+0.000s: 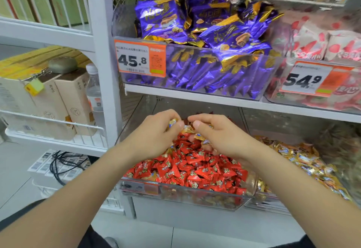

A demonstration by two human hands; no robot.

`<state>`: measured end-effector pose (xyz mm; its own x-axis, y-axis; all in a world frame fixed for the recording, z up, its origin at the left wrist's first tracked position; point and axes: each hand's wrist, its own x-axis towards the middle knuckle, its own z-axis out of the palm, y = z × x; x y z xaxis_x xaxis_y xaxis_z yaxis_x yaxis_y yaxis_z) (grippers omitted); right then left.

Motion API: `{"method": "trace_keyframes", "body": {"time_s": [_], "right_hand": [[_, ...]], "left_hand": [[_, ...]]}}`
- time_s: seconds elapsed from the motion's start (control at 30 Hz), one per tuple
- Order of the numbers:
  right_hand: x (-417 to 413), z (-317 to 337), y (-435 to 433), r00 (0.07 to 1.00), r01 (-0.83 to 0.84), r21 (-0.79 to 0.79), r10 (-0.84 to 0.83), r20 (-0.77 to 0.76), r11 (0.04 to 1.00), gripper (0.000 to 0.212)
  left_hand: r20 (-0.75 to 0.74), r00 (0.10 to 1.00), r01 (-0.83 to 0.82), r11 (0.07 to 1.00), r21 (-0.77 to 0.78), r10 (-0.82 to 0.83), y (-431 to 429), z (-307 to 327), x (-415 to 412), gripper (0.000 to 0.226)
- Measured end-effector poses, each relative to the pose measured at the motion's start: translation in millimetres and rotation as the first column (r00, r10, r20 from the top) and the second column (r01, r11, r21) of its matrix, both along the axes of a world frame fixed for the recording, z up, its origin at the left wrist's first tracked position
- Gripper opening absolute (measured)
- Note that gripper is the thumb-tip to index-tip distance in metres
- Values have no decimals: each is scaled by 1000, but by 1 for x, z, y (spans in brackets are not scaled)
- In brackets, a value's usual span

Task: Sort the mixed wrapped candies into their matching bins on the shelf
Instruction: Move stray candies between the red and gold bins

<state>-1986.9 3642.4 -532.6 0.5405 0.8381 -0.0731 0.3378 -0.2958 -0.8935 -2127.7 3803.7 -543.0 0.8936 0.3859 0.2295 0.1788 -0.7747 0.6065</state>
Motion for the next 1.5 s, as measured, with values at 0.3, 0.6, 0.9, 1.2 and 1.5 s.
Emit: {"method": "trace_keyframes", "body": {"time_s": [0.3, 0.6, 0.9, 1.2, 1.5], "right_hand": [[25, 16, -90, 970, 243, 189, -242, -29, 952, 16], [123, -28, -211, 824, 363, -202, -213, 524, 909, 27], [147, -67, -248, 850, 203, -388, 35, 526, 899, 53], [123, -8, -235, 829, 348, -91, -260, 495, 933, 23], [5, 10, -93, 864, -80, 37, 51, 501, 996, 18]], "left_hand": [[200, 967, 195, 963, -187, -157, -92, -2, 35, 18], [114, 923, 374, 926, -51, -366, -191, 9, 95, 15], [-368, 865, 282, 937, -207, -342, -235, -33, 186, 51], [-220, 843, 526, 669, 525, -490, -199, -11, 105, 24], [-338, 939, 98, 887, 451, 68, -84, -13, 28, 33]]}}
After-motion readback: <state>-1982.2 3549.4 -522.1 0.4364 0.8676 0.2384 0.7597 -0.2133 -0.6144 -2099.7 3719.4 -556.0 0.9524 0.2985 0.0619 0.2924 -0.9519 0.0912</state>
